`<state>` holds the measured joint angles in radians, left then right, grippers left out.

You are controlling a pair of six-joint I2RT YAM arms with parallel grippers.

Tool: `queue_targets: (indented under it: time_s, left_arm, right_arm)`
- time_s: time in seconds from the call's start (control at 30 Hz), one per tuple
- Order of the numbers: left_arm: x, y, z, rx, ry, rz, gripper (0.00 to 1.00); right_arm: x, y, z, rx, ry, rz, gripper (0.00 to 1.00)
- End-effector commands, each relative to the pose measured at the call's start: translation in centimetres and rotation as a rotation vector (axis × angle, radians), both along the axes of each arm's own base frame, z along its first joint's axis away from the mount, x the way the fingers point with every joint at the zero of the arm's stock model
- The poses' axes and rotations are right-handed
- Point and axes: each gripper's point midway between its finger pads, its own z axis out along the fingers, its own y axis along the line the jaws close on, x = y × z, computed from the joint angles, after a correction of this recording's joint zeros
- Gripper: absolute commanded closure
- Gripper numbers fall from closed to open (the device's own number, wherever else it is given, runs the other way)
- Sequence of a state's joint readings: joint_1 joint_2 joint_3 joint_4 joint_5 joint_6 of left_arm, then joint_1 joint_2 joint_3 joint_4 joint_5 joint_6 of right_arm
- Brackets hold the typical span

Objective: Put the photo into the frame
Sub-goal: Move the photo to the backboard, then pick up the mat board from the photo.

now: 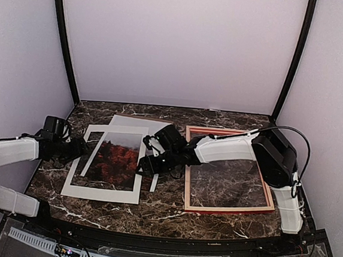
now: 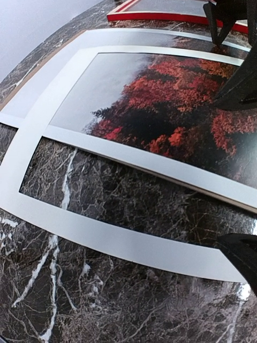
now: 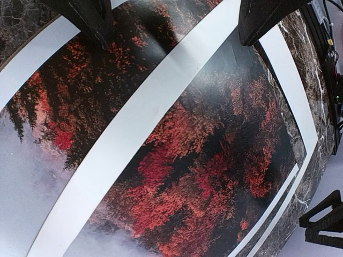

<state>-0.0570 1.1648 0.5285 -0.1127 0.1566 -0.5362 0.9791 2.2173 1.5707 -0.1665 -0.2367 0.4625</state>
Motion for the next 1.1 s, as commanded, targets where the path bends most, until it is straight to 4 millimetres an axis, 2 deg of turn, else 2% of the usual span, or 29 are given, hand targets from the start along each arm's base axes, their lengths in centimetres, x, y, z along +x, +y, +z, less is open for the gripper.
queue_targets:
  time_s: [0.0,0.17,0.33,0.47,0.6,0.7,0.8,0.93,1.07]
  left_arm:
    - [0.8,1.0,0.1,0.065,0.0,0.019,0.18]
    - [1.1,1.7,-0.2,0.094,0.01,0.036,0.17]
    - [0.8,2.3,-1.4,0.118,0.042,0.053,0.16]
    - [0.4,2.8,-2.6,0.137,0.076,0.063,0.17]
    - [0.0,3.0,-3.3,0.153,0.094,0.064,0.18]
    - [-0.4,3.0,-3.6,0.151,0.097,0.064,0.19]
    - [-1.0,2.5,-4.0,0.126,0.114,0.047,0.21]
    - [-2.2,2.3,-4.4,0.107,0.123,0.045,0.21]
    - [-3.1,2.1,-4.9,0.093,0.127,0.046,0.19]
  right_arm:
    - [0.6,-6.0,-5.0,-0.204,0.071,-0.086,0.18]
    - [2.0,-8.5,-5.6,-0.266,0.065,-0.113,0.18]
    - [3.3,-10.4,-5.1,-0.309,0.027,-0.136,0.18]
    - [4.0,-10.6,-3.7,-0.301,-0.005,-0.136,0.18]
    - [3.9,-9.4,-0.8,-0.225,-0.035,-0.114,0.18]
    - [2.8,-7.8,0.7,-0.157,-0.017,-0.083,0.18]
    - [1.0,-6.4,1.3,-0.114,0.014,-0.058,0.18]
    - [-1.8,-5.0,1.6,-0.074,0.062,-0.039,0.15]
    - [-4.8,-4.2,0.8,-0.04,0.136,-0.022,0.15]
